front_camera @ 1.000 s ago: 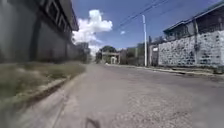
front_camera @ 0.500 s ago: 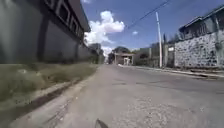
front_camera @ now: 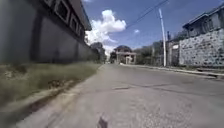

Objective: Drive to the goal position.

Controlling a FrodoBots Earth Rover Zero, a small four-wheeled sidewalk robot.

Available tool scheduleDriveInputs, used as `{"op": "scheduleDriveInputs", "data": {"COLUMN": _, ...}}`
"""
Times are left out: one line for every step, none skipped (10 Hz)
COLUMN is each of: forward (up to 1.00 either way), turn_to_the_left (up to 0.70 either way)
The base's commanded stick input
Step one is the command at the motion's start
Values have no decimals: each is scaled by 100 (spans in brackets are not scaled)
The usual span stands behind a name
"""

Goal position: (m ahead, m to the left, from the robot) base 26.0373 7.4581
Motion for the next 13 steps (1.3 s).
{"op": "scheduleDriveInputs", "data": {"forward": 100, "turn_to_the_left": -39}}
{"op": "scheduleDriveInputs", "data": {"forward": 100, "turn_to_the_left": -39}}
{"op": "scheduleDriveInputs", "data": {"forward": 100, "turn_to_the_left": -39}}
{"op": "scheduleDriveInputs", "data": {"forward": 100, "turn_to_the_left": -38}}
{"op": "scheduleDriveInputs", "data": {"forward": 100, "turn_to_the_left": -26}}
{"op": "scheduleDriveInputs", "data": {"forward": 100, "turn_to_the_left": -6}}
{"op": "scheduleDriveInputs", "data": {"forward": 100, "turn_to_the_left": 1}}
{"op": "scheduleDriveInputs", "data": {"forward": 100, "turn_to_the_left": 1}}
{"op": "scheduleDriveInputs", "data": {"forward": 100, "turn_to_the_left": 1}}
{"op": "scheduleDriveInputs", "data": {"forward": 100, "turn_to_the_left": 1}}
{"op": "scheduleDriveInputs", "data": {"forward": 100, "turn_to_the_left": 1}}
{"op": "scheduleDriveInputs", "data": {"forward": 100, "turn_to_the_left": 1}}
{"op": "scheduleDriveInputs", "data": {"forward": 100, "turn_to_the_left": 1}}
